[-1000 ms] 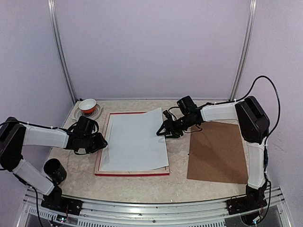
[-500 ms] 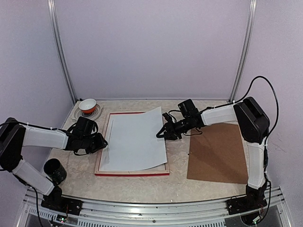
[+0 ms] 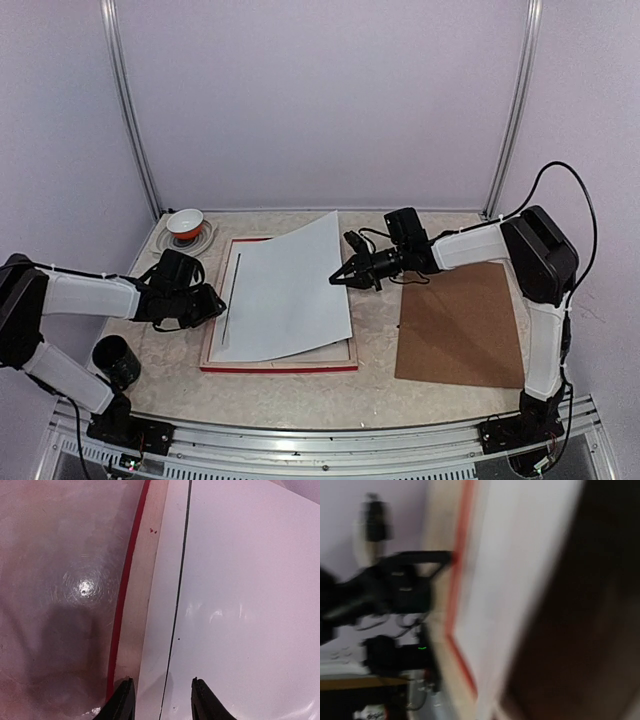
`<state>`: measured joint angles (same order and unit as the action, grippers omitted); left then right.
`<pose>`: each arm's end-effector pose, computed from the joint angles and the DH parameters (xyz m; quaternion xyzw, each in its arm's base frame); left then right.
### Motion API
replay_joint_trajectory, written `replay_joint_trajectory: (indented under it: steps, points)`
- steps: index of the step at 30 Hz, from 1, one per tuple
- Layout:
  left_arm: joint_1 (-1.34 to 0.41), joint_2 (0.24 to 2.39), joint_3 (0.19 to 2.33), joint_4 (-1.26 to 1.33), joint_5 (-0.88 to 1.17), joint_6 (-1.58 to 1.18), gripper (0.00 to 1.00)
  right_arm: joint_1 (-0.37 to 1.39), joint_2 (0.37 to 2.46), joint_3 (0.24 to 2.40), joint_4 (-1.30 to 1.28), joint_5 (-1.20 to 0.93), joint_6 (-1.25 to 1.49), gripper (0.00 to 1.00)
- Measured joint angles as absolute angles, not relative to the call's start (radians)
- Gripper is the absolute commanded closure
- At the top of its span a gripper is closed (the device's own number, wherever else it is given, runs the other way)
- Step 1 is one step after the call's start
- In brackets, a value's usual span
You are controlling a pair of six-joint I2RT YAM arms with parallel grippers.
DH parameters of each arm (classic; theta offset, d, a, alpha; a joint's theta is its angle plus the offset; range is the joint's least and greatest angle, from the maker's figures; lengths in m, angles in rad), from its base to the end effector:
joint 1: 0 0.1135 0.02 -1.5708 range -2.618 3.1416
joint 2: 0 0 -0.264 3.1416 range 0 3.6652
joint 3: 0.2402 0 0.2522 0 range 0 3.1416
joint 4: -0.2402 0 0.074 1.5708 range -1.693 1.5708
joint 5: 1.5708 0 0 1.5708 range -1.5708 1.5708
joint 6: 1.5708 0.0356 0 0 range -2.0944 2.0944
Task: Put the photo into the frame
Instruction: Position the photo on the mat board, then place the photo on the mat board.
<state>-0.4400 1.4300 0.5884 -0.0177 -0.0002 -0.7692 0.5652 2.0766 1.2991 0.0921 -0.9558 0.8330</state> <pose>0.2375 -0.1118 0.1492 -0.1536 0.9247 -0.1979 0.2866 0.3541 0.2590 0.1555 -0.0881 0.8215 0.5629 0.0237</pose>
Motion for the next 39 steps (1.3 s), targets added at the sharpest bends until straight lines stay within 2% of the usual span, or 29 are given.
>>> replay_joint_trajectory:
  steps: [7, 13, 22, 39]
  points:
    - [-0.44, 1.397, 0.583, -0.039, -0.01, -0.781, 0.61, 0.565, 1.978, 1.274, 0.31, -1.048, 0.954, 1.0]
    - [-0.439, 1.371, 0.583, -0.041, -0.028, -0.782, 0.6, 0.565, 1.982, 1.245, 0.418, -1.078, 1.008, 1.0]
    - [-0.438, 1.37, 0.583, -0.046, -0.035, -0.783, 0.6, 0.564, 2.093, 1.261, 0.316, -1.057, 0.936, 1.0]
    - [-0.438, 1.372, 0.583, -0.054, -0.035, -0.783, 0.57, 0.561, 2.117, 1.317, 0.12, -0.972, 0.82, 0.97]
